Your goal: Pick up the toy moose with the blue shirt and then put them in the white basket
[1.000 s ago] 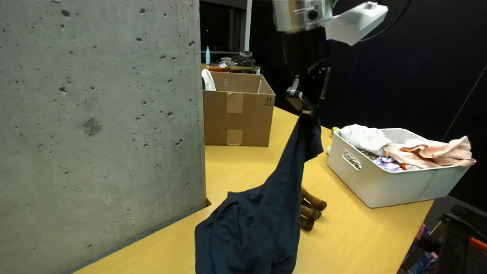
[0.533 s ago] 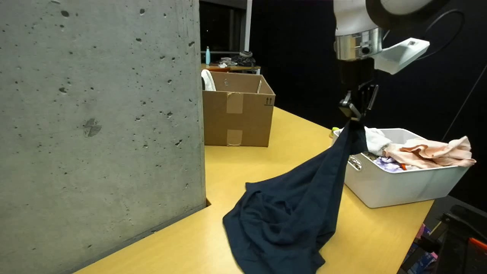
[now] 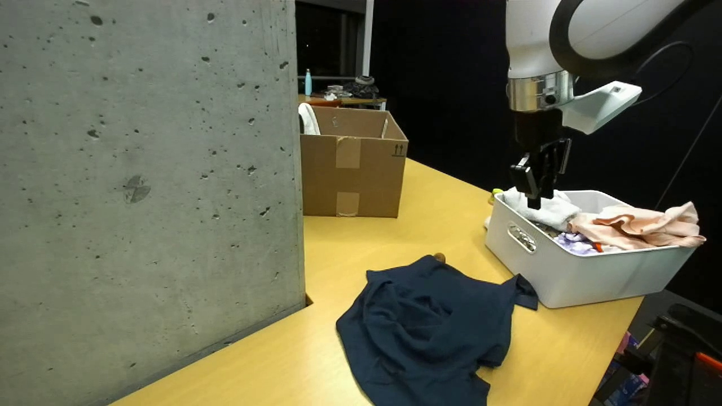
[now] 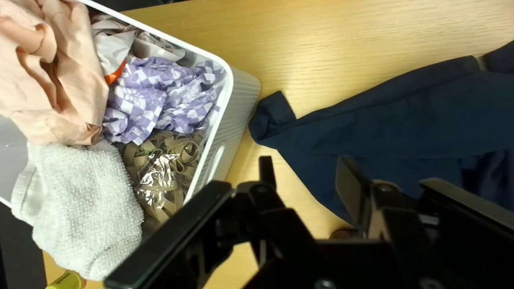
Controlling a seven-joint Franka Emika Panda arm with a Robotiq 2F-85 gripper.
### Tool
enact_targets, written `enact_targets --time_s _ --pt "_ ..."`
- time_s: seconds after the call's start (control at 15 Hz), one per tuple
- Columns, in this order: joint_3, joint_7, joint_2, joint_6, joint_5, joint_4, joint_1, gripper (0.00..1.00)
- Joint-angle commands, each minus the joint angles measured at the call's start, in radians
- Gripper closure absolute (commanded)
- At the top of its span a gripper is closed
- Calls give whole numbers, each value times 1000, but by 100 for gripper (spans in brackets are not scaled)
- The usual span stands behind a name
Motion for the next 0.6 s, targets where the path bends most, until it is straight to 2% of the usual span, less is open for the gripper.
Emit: enact_targets --time_s 0.0,0.2,0.27,0.53 --pt "21 37 -11 60 -9 -41 37 24" --pt "27 122 30 153 14 -64 64 3" --pt "26 170 41 186 31 -79 72 0" --pt "3 312 76 309 68 -137 92 0"
